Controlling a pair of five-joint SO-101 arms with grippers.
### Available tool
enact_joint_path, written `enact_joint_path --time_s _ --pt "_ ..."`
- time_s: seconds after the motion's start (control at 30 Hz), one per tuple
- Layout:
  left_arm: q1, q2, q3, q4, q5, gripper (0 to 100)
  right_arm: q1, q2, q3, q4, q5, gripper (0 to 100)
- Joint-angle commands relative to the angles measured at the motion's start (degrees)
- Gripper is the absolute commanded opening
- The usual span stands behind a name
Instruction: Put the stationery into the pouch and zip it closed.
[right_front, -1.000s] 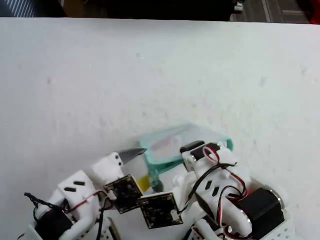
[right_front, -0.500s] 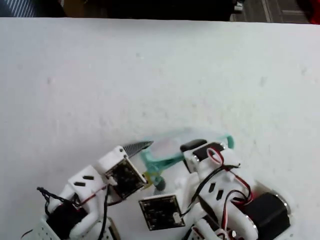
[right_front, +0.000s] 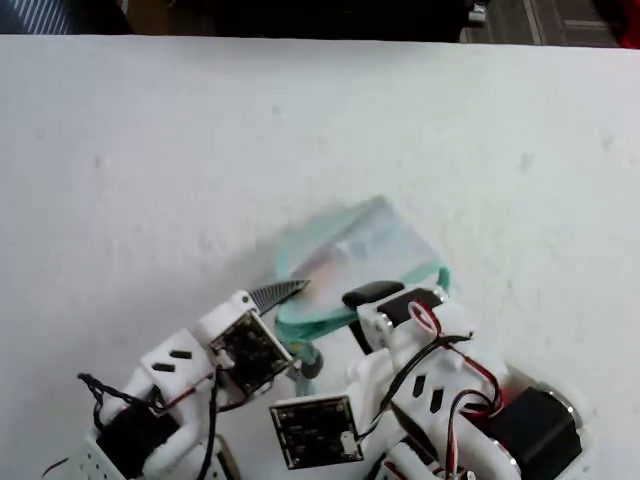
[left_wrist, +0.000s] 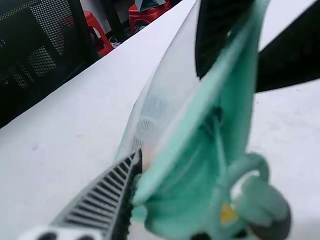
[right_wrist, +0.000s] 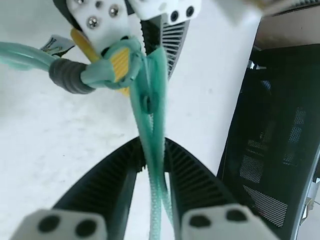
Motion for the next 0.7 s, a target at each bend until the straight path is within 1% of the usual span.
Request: enact_joint_path --time_s 0.0,0.1,0.13,0.2,0.3,0.37,0.47,0.57,0.67 --pt "-0.5 -1.2 -3.3 -0.4 3.6 2 -0.8 -0.6 -0.5 0.3 -3.2 1.8" --pt "-0.7 -1.2 -5.5 2.1 3.9 2 -0.8 -0.6 2.8 0.5 -4.7 2.2" --pt "-0.7 -1.2 -6.2 2.9 3.9 2 -0.8 -0.7 3.8 0.4 -5.3 3.8" --pt "-0.7 -1.2 -6.7 3.7 3.9 2 -0.7 -0.7 4.5 0.3 -7.6 11.1" --pt "-0.7 -1.2 -6.8 4.0 3.9 2 1.9 -0.7 4.4 -1.9 -12.7 24.6" --pt "-0.3 -1.2 -6.8 3.4 4.0 2 3.6 -1.8 4.4 -3.2 -13.3 28.9" --pt "1.9 -1.1 -6.5 -0.5 7.2 2 6.0 -5.1 4.2 -6.4 -13.3 26.2" --pt "3.9 -1.0 -6.5 -4.7 11.0 2 10.5 -8.5 1.8 -10.0 -13.6 23.3" --pt "4.6 -0.8 -6.1 -7.6 12.1 2 12.5 -9.5 1.0 -10.4 -13.7 22.5"
